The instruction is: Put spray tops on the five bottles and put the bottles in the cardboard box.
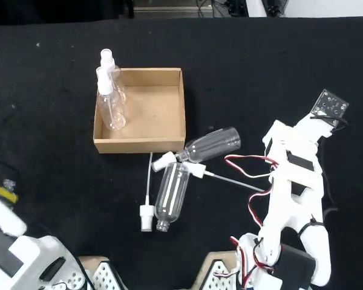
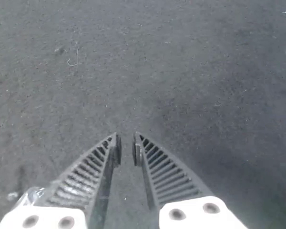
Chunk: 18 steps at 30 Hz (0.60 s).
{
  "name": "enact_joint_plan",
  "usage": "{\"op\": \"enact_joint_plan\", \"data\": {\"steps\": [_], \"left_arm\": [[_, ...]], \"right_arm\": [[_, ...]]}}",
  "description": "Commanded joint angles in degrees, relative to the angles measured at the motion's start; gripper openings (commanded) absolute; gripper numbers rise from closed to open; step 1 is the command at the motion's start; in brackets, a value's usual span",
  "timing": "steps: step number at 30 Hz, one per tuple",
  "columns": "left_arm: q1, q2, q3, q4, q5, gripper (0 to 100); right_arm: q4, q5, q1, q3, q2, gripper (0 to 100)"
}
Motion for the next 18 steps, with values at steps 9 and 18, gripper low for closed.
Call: {"op": "enact_joint_plan", "data": {"steps": [9, 18], "left_arm": [[3.6, -0.4, -2.4, -5.7, -3.5, 31], [2.4, -0.4, 1.6, -6.1, -3.8, 31]], "right_arm": [[-1.3, 0.0, 0.8, -2.4, -0.2, 3.9], [-1.3, 0.1, 0.8, -2.5, -0.2, 3.9]]}}
